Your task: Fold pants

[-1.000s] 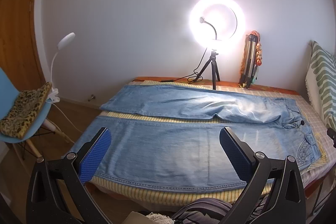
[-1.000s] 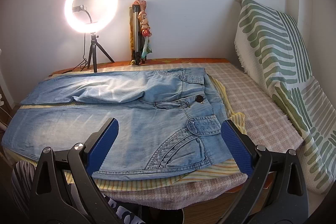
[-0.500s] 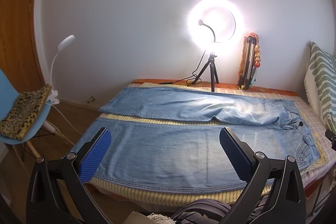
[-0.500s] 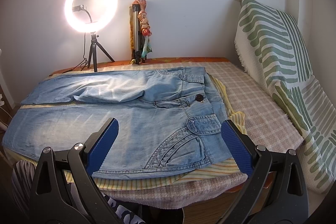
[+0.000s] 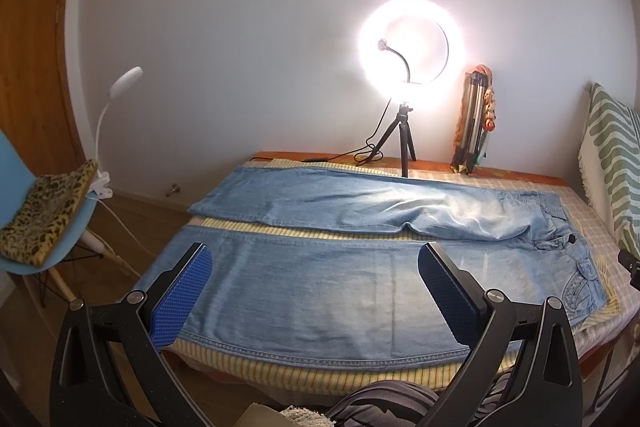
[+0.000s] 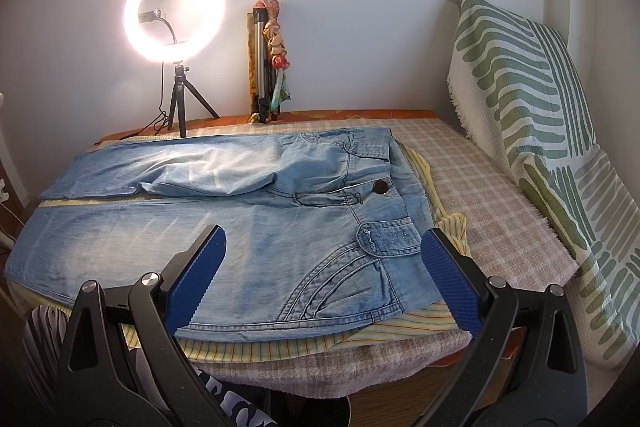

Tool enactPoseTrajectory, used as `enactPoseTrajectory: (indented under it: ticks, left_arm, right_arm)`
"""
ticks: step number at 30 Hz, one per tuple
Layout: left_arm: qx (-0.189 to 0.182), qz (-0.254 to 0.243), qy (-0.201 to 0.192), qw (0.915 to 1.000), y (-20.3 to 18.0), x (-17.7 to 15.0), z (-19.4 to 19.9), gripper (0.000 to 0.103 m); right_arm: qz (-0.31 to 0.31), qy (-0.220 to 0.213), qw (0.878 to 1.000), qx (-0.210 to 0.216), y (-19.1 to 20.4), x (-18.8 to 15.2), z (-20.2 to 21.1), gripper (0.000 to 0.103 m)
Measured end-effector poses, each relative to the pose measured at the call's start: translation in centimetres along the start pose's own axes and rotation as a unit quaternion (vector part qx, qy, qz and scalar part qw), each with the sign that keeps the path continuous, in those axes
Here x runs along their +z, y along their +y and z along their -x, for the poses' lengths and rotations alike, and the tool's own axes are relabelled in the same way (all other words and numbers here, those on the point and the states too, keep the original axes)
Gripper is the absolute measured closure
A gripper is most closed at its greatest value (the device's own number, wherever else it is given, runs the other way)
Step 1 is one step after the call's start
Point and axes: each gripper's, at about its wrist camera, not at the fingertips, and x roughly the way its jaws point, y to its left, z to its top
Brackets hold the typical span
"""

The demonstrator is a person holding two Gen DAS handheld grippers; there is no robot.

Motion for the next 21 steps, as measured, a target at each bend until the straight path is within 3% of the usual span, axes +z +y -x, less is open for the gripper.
enactPoseTrajectory:
  ticks: [21]
  left_arm:
    - [-0.004,0.002,-0.001,1.0000,0.22,0.07,0.09,0.000]
  right_arm:
    - [0.001,0.001,1.000,0.001,-0.05,-0.21,-0.10,0.003]
